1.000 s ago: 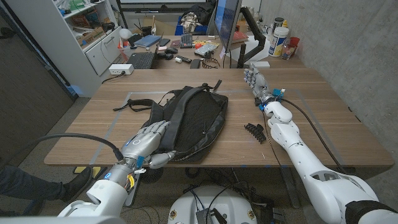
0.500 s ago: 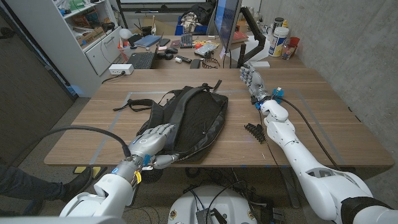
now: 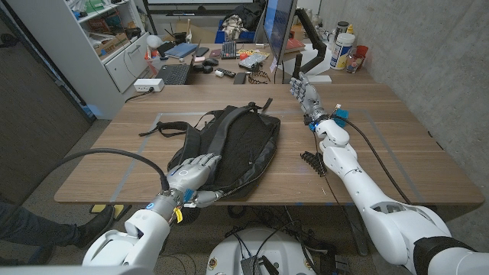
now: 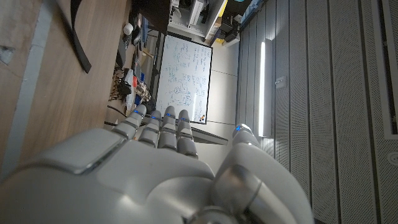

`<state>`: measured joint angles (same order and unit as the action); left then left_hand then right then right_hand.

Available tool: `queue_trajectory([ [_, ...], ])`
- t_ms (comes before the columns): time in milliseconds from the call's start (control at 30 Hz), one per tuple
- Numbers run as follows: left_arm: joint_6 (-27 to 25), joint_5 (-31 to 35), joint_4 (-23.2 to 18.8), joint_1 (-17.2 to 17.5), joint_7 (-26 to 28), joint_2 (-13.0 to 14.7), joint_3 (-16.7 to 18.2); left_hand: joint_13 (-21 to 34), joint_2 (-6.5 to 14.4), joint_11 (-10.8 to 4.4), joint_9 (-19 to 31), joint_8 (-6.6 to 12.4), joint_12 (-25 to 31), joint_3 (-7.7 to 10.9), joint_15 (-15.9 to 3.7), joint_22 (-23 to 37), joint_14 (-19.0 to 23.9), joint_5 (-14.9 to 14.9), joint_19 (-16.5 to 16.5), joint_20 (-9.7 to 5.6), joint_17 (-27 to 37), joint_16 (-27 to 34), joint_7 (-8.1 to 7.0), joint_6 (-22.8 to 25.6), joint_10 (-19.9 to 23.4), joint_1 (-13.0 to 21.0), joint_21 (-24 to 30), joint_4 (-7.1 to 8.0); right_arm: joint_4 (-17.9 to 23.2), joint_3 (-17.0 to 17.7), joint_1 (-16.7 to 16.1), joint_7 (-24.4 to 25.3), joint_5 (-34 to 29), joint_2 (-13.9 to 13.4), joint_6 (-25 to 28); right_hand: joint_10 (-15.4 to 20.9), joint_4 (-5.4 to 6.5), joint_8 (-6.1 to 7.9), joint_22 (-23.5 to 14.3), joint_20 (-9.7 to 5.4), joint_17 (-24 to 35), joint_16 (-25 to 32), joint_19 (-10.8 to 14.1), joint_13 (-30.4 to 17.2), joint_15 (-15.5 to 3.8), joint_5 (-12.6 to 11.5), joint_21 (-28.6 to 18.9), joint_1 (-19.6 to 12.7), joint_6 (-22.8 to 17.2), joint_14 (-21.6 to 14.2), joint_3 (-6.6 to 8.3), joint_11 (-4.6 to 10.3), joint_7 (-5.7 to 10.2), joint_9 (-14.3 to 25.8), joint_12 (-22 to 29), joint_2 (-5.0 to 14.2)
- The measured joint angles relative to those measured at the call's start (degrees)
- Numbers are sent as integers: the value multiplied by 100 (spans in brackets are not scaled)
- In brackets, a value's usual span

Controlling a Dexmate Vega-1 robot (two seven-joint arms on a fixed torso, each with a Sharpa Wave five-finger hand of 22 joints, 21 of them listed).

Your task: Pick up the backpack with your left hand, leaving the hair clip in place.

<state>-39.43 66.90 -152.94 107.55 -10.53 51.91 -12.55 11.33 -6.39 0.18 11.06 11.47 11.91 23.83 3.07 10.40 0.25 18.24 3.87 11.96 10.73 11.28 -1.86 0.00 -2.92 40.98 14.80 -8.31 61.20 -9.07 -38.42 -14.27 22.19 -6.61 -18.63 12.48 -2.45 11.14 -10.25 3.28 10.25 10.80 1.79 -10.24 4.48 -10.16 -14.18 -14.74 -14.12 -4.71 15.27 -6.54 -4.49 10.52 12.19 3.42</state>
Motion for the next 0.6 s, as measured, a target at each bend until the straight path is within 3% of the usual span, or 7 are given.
queue_trajectory([
  [133,-214,-17,25,-219,-10,250,-274,0,0,0,0,0,0,-1,0,0,0,0,0,0,9,0,0,0,0,0,0,-1,0,11,0,7,0,2,-4,0,0,0,0,0,0,0,0,0,0,0,0,0,0,0,0,0,0,0,0,0],
  [367,-567,-40,48,-318,-22,346,-405,0,0,0,0,0,0,-1,0,1,0,0,0,0,8,0,0,0,0,0,0,-1,9,38,-26,29,0,-10,-4,0,0,0,0,0,0,0,0,0,0,0,22,0,0,0,0,0,0,0,0,0],
  [400,-617,-31,95,-504,-28,460,-651,0,0,0,0,0,0,-1,0,1,0,0,0,0,8,0,0,0,0,0,0,-1,13,40,-28,46,-1,-12,3,0,0,0,0,0,0,0,0,0,0,0,22,0,0,0,0,0,0,0,0,0],
  [600,-899,87,161,-781,-95,584,-1018,0,0,1,0,0,0,-1,0,1,0,0,31,31,8,0,1,0,0,0,-41,-1,29,52,-36,54,2,-27,30,0,0,0,0,0,0,0,0,0,0,0,22,0,0,0,0,0,-1,0,0,0],
])
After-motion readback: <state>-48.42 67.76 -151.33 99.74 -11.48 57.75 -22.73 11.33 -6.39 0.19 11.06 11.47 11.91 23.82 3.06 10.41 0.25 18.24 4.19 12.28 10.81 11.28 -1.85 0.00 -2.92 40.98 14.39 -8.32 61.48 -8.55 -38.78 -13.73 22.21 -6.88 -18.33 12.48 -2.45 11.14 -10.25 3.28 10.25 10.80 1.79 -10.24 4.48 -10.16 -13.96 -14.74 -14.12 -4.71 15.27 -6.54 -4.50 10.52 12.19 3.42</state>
